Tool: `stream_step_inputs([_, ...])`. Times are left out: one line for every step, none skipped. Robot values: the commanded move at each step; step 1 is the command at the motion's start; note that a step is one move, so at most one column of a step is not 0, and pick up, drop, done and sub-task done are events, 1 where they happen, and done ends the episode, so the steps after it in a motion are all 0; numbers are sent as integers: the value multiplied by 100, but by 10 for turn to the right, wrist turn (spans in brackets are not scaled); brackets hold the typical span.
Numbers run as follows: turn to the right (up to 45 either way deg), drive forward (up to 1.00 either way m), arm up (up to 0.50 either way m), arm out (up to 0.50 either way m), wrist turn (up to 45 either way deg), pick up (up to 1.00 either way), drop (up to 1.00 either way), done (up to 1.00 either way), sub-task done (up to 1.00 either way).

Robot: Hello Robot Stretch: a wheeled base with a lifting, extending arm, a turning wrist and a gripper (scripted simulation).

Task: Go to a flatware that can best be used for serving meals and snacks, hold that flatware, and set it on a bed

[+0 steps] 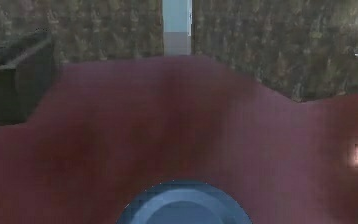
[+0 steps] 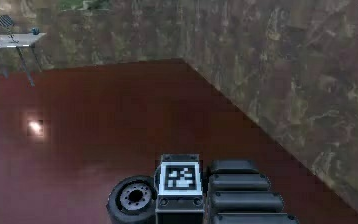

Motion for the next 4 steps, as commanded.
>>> stream_step_inputs([0, 100, 0, 0, 0, 0, 0, 0, 0])
stream_step_inputs([0, 100, 0, 0, 0, 0, 0, 0, 0])
stream_step_inputs([0, 100, 0, 0, 0, 0, 0, 0, 0])
stream_step_inputs([0, 100, 0, 0, 0, 0, 0, 0, 0])
